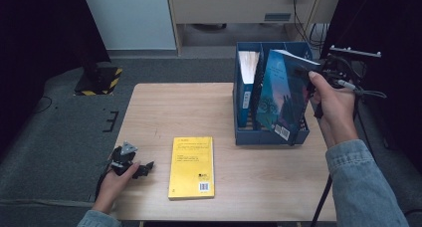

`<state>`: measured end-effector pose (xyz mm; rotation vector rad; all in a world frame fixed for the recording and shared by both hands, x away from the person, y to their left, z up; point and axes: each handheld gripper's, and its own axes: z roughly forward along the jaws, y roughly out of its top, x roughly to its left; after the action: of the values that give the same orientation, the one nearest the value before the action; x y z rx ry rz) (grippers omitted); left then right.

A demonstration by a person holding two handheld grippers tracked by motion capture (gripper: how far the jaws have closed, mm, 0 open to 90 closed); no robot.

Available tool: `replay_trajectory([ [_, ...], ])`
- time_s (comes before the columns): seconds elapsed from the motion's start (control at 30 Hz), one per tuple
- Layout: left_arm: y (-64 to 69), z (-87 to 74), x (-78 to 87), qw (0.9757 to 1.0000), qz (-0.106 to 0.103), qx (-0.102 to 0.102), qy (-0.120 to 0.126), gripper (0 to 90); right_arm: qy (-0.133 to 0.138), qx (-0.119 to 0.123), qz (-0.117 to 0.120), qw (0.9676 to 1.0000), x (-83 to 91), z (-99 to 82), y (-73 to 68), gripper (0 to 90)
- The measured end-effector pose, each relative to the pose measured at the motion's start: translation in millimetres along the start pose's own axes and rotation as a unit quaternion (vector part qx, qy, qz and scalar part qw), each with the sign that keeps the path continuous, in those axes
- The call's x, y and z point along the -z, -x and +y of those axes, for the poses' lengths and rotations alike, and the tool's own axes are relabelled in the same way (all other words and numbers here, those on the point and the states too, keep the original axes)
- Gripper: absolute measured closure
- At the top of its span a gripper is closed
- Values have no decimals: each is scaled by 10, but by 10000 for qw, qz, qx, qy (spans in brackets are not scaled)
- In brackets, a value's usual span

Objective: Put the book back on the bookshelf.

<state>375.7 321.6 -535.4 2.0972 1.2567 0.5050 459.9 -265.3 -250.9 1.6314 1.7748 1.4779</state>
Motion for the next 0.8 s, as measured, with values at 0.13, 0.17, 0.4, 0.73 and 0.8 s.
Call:
replay_trajectory([
  [0.13, 2, 2, -2, 10000, 1, 13, 4, 0, 24, -59, -54, 10000, -31, 49, 37, 729],
  [0.17, 3, 1, -2, 10000, 3, 15, 9, 0, 54, -60, -81, 9999, -38, 57, 49, 729],
  [0.4, 5, 1, -2, 10000, 6, 19, 11, 0, 84, 45, -281, 9996, -81, 101, 74, 729],
  [0.73, 5, 1, -1, 10000, 3, 18, 0, 0, 75, 128, -444, 9989, -215, 126, 47, 730],
  [0.8, 5, 1, -1, 10000, 1, 16, 1, 0, 74, 173, -491, 9986, -257, 126, 40, 730],
])
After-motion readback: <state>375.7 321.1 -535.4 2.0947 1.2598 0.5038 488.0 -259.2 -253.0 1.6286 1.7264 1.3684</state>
